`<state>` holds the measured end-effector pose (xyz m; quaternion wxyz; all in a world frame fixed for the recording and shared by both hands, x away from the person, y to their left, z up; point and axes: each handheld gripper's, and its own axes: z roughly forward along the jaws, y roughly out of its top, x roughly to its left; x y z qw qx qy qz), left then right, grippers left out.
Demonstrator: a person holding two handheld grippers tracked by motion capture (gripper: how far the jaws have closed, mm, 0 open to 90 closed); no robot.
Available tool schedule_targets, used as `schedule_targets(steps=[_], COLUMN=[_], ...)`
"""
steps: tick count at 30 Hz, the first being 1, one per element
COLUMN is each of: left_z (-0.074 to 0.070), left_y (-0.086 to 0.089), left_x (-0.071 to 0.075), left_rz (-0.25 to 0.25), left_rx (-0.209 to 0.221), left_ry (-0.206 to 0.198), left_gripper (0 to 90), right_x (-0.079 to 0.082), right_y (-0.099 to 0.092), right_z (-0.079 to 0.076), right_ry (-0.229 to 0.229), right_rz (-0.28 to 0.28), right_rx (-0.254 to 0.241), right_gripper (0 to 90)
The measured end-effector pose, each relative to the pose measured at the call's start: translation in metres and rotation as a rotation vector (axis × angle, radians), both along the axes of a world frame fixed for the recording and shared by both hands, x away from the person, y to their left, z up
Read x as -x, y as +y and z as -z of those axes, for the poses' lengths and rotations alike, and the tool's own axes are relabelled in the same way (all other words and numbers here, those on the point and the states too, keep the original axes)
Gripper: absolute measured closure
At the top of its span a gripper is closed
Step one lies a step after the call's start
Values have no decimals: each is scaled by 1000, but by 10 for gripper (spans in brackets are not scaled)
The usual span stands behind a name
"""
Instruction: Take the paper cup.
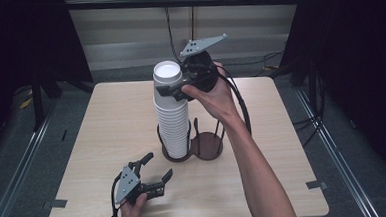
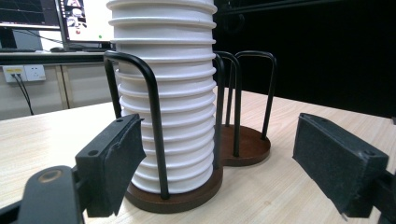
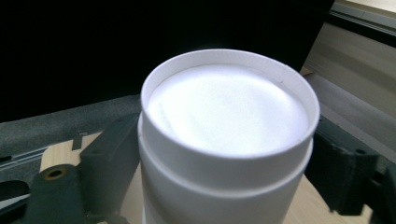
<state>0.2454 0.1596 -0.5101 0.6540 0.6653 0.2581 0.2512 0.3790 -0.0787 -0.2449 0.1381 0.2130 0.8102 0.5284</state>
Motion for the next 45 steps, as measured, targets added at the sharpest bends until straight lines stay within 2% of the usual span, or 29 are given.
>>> schedule_targets(steps=[6,11,19,27,28,38,45], left_z=[0,0,0,0,0,0,0], left_y=[0,0,0,0,0,0,0], left_x=[0,0,0,0,0,0,0], left_rz=[4,4,4,1,1,4,5], left_rx=[-4,-5,-4,-1,-2,-2,-3], left_ry=[-3,-3,-2,0,0,0,-2], left_gripper=[161,160,161,161,161,161,161], right_x=[1,2,4,7,8,11,13], right_y=[-1,-3,-5,-9,-11,-13,-18], right_z=[-1,-5,-9,-15,-18,-23,-29], right_ry=[-13,-28,-40,-59,-70,-94,-119], right_rz=[-3,-2,0,-5,-7,-4,12], right_rx=[-14,-51,-81,-130,-150,-188,-236], right_gripper=[206,208,212,215,215,217,219])
